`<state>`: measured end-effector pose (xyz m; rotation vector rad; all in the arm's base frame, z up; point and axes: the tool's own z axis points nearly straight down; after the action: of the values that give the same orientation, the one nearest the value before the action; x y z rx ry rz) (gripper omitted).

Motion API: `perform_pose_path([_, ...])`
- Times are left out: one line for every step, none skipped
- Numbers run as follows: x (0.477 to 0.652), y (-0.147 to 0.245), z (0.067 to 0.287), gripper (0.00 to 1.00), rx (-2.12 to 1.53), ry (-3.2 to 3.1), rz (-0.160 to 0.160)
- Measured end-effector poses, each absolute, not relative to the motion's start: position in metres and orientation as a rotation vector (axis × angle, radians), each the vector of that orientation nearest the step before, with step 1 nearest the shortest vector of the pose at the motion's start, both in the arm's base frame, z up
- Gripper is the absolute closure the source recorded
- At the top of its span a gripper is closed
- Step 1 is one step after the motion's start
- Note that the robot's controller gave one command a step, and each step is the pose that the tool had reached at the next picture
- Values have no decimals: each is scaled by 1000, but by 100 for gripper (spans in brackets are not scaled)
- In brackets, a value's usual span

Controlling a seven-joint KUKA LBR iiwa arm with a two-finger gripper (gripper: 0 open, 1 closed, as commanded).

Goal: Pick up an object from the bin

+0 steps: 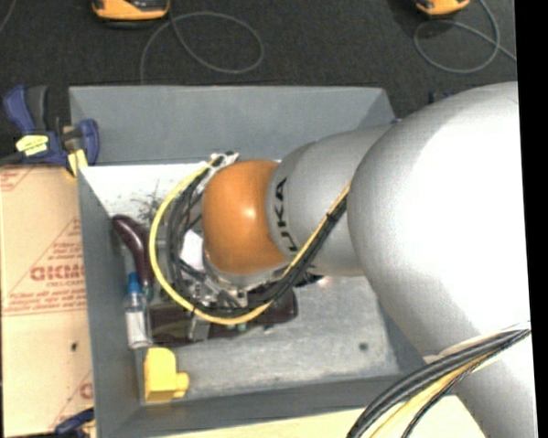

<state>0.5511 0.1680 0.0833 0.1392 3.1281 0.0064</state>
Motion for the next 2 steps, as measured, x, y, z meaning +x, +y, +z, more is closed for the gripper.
perform_pose_path([551, 168, 83, 100, 142, 3128, 7])
perform_pose_path([551, 168, 83, 100, 145, 3128, 8])
